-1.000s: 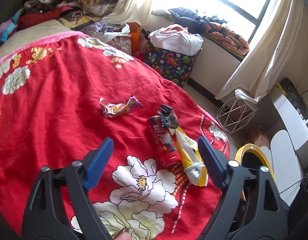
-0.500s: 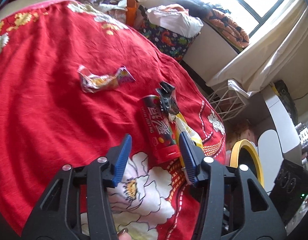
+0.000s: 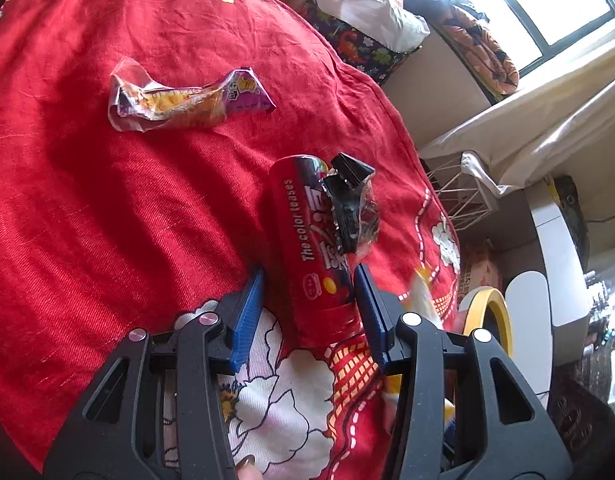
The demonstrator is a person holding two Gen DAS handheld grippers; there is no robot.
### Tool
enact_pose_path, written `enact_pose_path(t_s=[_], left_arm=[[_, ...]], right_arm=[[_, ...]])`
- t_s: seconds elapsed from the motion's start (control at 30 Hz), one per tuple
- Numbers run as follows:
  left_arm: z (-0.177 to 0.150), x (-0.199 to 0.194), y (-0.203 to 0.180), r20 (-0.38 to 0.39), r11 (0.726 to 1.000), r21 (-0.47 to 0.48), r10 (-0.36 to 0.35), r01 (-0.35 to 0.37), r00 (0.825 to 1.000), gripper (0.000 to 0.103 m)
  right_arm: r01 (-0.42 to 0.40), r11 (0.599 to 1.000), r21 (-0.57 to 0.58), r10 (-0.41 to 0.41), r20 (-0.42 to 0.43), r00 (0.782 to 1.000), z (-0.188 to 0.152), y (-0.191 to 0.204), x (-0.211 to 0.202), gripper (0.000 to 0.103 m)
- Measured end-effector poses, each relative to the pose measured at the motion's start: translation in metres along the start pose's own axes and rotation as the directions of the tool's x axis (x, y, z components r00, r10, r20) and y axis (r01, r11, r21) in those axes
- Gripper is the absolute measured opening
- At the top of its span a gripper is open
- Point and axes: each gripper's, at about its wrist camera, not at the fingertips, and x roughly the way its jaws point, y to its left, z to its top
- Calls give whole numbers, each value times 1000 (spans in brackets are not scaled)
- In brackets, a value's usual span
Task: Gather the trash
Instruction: 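Grasp the red can with the left gripper while the right grasps the yellow chip bag, then carry the red can and yellow chip bag over the yellow-rimmed bin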
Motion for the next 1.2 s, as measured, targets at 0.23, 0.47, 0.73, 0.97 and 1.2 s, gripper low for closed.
enact_pose_path(t_s=[0.23,0.47,0.73,0.97,1.2], left_arm=[[-13,-12,1,25,999,27,21,-21,999,24],[-34,-43,3,73,997,77,23,-29,997,24],[-50,-74,-4,116,990,133,24,-39,993,24],[-53,-85,-32,148,981,193,-12,-17,989,24],[-57,-91,-61,163,968,250,-53,11,985,24]], right_arm=[[4,1000,3,-4,4,1000,-17,-5,-18,30],[-13,1000,-14,13,-2,1000,-22,0,-25,29],[-25,998,-56,27,33,999,-21,14,-39,29],[-24,998,-53,28,77,997,-17,14,-57,29],[-14,1000,-22,16,124,992,-15,2,-78,29]])
